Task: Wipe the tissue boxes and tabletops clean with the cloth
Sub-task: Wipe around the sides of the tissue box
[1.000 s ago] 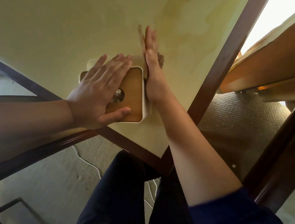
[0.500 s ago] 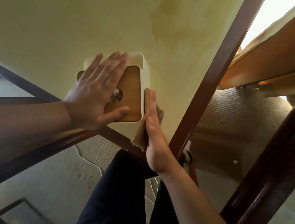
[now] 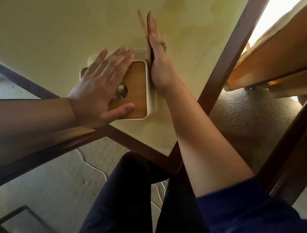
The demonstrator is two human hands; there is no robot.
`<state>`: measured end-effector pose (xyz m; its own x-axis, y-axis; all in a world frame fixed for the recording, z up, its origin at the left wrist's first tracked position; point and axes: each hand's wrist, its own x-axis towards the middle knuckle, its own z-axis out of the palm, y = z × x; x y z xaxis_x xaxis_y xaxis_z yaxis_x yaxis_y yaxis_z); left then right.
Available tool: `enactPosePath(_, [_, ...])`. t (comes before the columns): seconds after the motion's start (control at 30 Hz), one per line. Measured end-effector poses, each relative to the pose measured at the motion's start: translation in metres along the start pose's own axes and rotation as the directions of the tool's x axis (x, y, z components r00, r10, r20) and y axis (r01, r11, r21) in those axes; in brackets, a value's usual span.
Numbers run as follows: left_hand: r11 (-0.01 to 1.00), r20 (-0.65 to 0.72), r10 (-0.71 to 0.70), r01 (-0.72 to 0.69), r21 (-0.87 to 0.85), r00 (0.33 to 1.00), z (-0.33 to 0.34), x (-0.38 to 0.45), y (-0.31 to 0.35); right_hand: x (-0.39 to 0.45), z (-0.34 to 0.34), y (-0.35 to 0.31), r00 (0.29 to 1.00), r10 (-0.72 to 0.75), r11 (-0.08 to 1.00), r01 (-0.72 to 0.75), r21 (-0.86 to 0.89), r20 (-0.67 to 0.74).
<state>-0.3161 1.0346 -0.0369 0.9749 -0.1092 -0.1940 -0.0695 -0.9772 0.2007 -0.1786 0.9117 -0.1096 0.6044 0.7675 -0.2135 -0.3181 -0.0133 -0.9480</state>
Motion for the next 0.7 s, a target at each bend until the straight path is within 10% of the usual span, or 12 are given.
enactPosePath(0.43, [1.0, -0.014, 0.031, -0.031, -0.007, 0.999, 0.003, -0.002, -0.001, -0.168, 0.046, 0.053, 0.998, 0.063, 0.971, -0.057, 0.231, -0.018])
enactPosePath(0.7, [0.998, 0.011, 0.046, -0.046, 0.038, 0.999, 0.002, -0.001, -0.004, -0.065, 0.021, 0.042, 0.999, 0.011, 0.983, -0.005, 0.181, -0.033])
